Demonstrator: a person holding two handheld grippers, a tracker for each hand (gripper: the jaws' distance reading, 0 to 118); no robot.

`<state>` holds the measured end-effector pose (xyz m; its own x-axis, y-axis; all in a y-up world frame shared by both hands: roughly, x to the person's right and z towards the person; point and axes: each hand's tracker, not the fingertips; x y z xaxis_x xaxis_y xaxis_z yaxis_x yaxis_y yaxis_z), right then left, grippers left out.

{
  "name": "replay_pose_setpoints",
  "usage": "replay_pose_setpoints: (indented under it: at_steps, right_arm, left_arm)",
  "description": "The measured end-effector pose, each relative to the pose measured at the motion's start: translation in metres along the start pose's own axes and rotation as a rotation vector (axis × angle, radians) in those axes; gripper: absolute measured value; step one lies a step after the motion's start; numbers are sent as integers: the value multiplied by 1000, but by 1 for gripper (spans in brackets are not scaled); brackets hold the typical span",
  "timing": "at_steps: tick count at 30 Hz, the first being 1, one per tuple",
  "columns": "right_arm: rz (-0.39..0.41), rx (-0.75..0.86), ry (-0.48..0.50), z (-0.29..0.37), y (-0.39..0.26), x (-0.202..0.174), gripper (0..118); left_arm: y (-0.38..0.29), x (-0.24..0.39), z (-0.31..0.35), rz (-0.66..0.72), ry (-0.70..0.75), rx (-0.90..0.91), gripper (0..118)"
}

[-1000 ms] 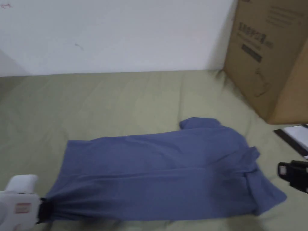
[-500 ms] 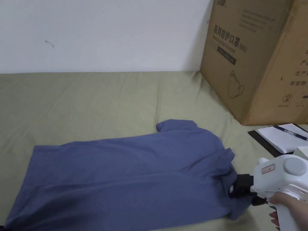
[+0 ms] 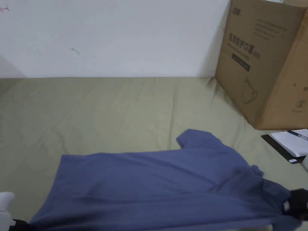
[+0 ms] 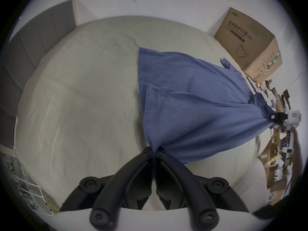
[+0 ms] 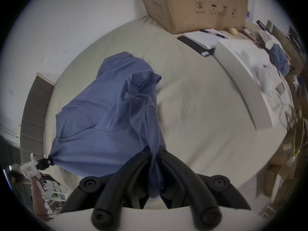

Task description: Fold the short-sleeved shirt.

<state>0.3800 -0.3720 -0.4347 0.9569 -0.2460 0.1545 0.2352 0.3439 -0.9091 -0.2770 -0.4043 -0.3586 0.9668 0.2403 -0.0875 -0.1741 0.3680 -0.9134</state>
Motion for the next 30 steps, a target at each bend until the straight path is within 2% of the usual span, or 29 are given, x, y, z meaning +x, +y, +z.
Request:
replay_pose_setpoints:
  at_steps: [3,7,11,12,13,14,15,16,17,18,19,22,25,27,28,29,30]
  right_arm:
    - [-72,-57,52,12,-39,21,3]
    - [10,-86,9,-7,-76,30,3]
    - [-23,-48,-31,-24,-89,23,4]
    - [-17,-52,-37,-24,-89,19,7]
    - [10,-51,-57,-22,-89,14,20]
    - [62,-36,-93,-19,-89,12,49]
    - [114,-29,-141,-16,-88,8,84]
    - [160,-26,-181,-13,-87,4,111]
    - [190,-16,-206,-8,-87,3,115]
    - [208,27,-214,4,-89,-1,108]
    - [226,103,-186,16,-90,-9,107]
    - [258,199,-144,42,-98,-20,111]
    - [282,337,6,67,-113,-52,105]
    - [285,525,144,78,-126,-76,103]
    - [284,601,187,84,-132,-85,97]
    - [290,666,190,85,-134,-93,72]
    - [307,708,157,84,-134,-101,45]
  left_arm:
    - [-38,-9,10,36,-22,-61,1]
    - [-76,-15,1,58,-46,-86,1]
    - [-84,-14,-8,181,-39,-37,2]
    - [-83,-11,-7,162,-36,-38,8]
    - [-81,-5,-5,121,-6,-35,23]
    - [-80,1,-2,57,77,-32,55]
    - [-79,-1,-3,-21,165,-28,79]
    - [-78,4,0,-113,270,-15,98]
    - [-78,10,5,-172,358,29,106]
    - [-81,16,13,-216,423,82,106]
    - [-83,23,25,-248,410,161,106]
    - [-82,41,61,-122,126,301,106]
    - [-87,60,80,-39,-131,447,106]
    - [-93,80,89,-72,-167,542,105]
    - [-95,91,94,-109,-125,611,103]
    - [-97,102,97,-165,-93,674,89]
    - [-98,110,99,-218,-70,726,65]
